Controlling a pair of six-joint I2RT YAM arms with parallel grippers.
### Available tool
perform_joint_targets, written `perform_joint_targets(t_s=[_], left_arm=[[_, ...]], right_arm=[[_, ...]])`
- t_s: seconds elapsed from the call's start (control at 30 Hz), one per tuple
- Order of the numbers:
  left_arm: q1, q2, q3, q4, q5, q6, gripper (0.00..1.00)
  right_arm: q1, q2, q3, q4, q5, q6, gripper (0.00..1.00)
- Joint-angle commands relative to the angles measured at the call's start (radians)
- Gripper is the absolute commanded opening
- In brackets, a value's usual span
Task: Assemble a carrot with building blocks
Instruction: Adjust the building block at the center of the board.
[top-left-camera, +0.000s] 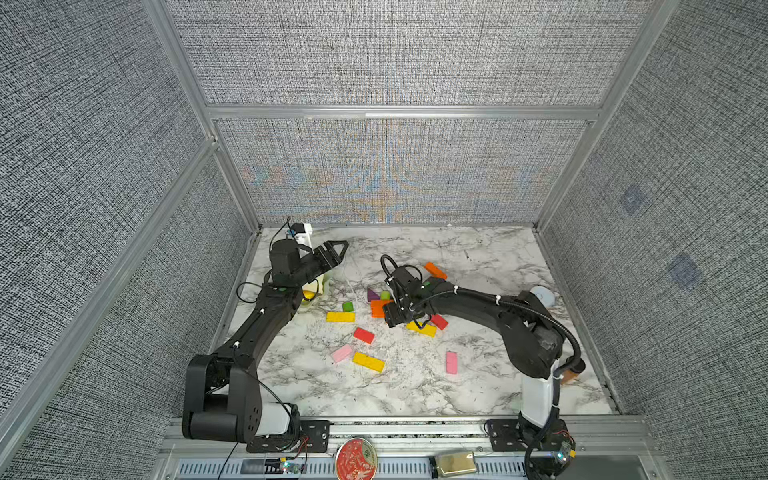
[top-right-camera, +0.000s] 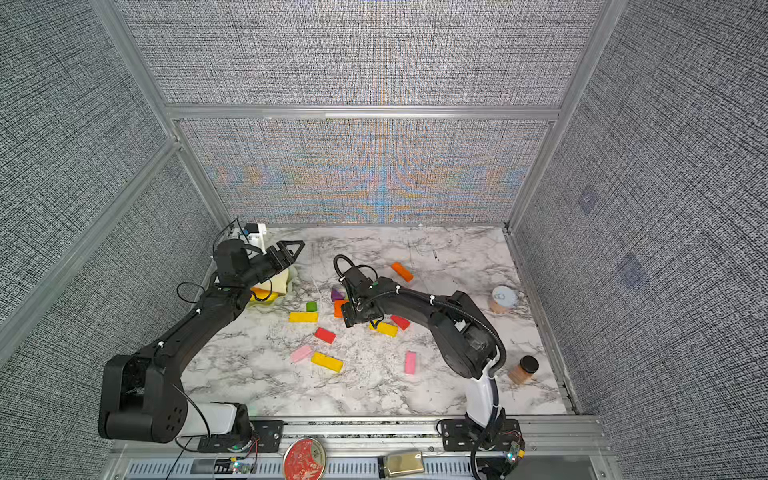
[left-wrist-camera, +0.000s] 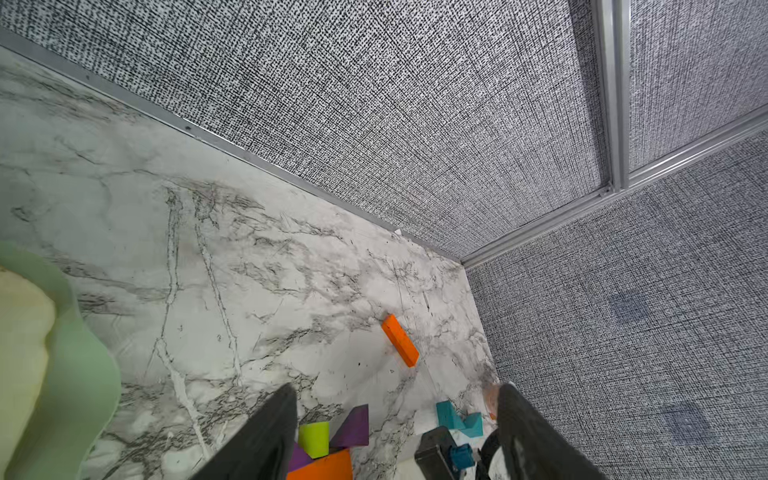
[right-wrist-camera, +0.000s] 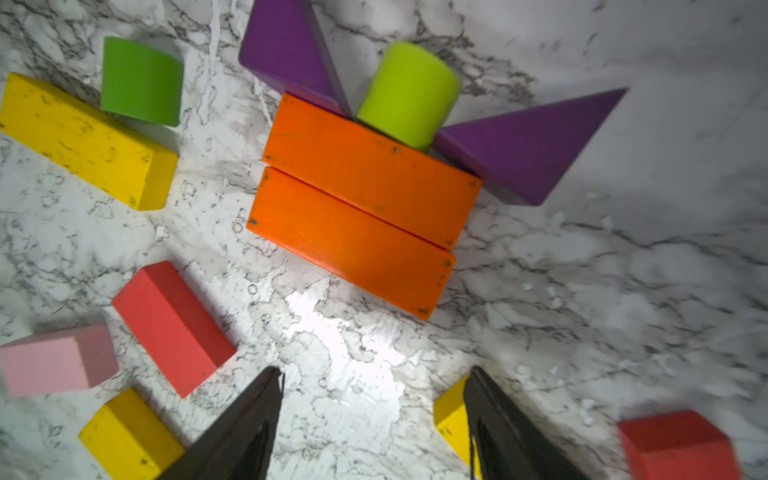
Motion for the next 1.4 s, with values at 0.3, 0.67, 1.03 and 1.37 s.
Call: perform_joint_targets(t_s=[0.3, 0.67, 1.03, 1.37], left_arm=[[0.001, 0.010, -0.005, 0.043, 0.032, -0.020, 0.77], [0.001, 0.013, -0.004, 0.043, 0.033, -0.020, 0.77], [0.001, 0.021, -0.005, 0.046, 0.040, -0.025, 0.77], [0.001, 0.024, -0.004, 0.048, 0.043, -0.028, 0.77]], right_arm=[[-0.016, 0.043, -0.016, 0.077, -0.027, 0.094, 0.73], [-0.020, 0.074, 0.010, 0.096, -0.060, 0.097, 0.73], [-0.020, 0.083, 0.025, 0.086, -0.061, 0.092, 0.73], [-0.020, 0.093, 0.045, 0.080, -0.055, 0.092, 0.73]])
